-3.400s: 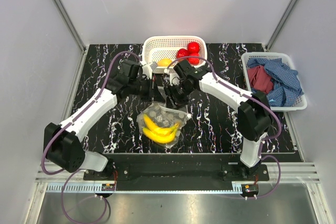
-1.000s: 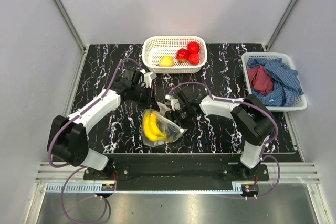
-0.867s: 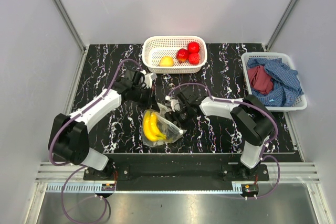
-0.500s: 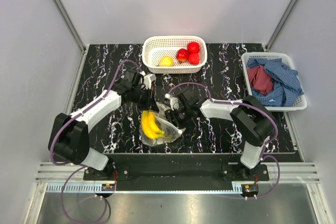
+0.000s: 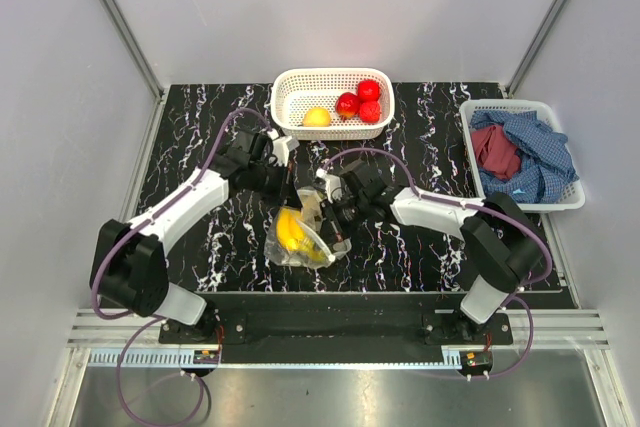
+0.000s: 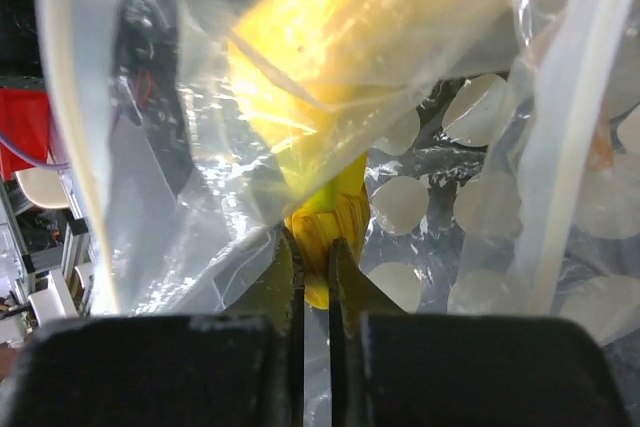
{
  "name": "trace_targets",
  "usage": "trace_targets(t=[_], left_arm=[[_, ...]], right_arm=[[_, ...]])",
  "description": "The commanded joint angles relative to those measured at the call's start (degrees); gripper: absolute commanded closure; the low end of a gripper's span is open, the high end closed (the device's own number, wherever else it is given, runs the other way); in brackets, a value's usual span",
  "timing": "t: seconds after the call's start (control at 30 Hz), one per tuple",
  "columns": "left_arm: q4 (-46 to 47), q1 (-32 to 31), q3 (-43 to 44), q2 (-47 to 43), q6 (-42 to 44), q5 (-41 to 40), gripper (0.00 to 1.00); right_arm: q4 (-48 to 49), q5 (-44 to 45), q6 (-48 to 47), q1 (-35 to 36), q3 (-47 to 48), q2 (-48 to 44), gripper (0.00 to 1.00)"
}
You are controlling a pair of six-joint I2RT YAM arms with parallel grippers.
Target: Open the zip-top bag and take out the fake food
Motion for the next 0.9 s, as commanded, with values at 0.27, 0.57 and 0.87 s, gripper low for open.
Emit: trace_targets(t=[0.27, 0.57, 0.87], left_arm=[[-0.4, 0.1, 2.4, -11.8, 14.7, -0.6, 1.0], [-0.6, 0.0, 2.3, -20.5, 24.1, -6.5, 1.0], [-0.8, -2.6, 5.1, -17.8, 23.0, 2.7, 1.0]], right_arm=[[-18.3, -12.1, -2.6, -0.9, 17.2, 0.1, 1.0], [-27.6, -18.7, -5.8, -2.1, 23.5, 1.3, 1.0], [-33.6, -13.0, -5.4, -2.4, 29.5, 4.0, 1.0]])
